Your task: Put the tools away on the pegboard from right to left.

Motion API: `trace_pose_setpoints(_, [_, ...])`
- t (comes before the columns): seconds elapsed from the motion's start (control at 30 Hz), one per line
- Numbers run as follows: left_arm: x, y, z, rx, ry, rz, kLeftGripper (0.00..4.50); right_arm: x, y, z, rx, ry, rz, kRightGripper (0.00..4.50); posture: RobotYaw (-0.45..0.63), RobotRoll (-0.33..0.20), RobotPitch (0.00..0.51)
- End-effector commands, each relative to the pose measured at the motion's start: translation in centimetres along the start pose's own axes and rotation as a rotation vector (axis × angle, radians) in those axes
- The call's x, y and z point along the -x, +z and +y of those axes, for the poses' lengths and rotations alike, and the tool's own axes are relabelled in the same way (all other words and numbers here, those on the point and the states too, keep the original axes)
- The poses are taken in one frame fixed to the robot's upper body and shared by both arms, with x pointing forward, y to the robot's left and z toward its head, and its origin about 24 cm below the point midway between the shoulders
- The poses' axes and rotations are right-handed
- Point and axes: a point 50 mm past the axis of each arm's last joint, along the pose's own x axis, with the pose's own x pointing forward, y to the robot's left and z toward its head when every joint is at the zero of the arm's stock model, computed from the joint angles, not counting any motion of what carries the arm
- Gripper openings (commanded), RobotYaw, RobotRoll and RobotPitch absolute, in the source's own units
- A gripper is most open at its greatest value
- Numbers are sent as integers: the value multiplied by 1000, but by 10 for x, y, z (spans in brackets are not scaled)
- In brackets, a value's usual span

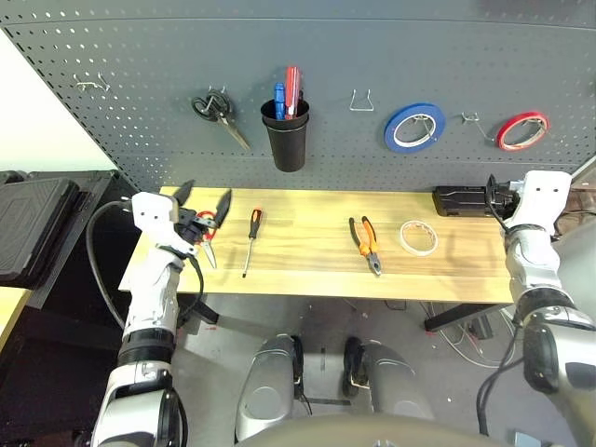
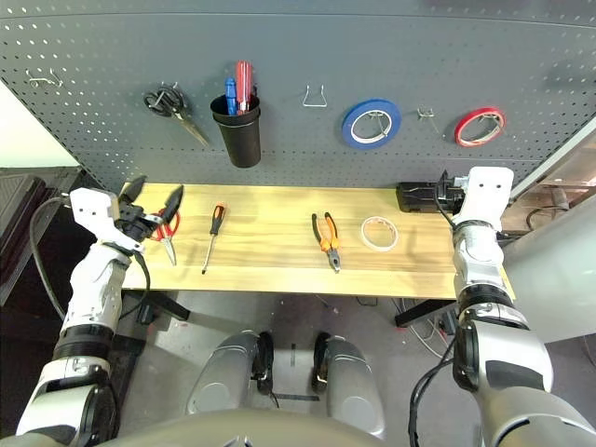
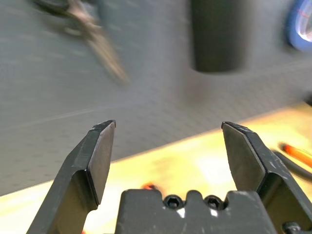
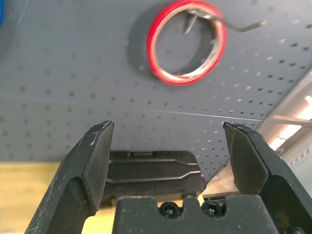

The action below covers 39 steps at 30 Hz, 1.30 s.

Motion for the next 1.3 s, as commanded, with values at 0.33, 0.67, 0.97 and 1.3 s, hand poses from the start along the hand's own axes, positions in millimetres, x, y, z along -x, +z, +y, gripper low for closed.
trace_pose_setpoints(0.33, [-12,9,-48,-29,-334,145,4450,-8,2,1,191,452,242,4500,186,0,195])
trace_pose_setpoints(0.67, [-15,10,-70,-72,-480,154,4450,-4,0,16,297,746,346,4500,186,0,219])
trace_pose_setpoints(0.97, [-14,10,-77,-80,-568,187,4450,-6,5,32,401,923,425,4500,192,0,239])
trace_pose_setpoints(1.3, [-12,4,-75,-140,-606,263,4450,-3,-4,57,491,1043,527,4500,215,0,273])
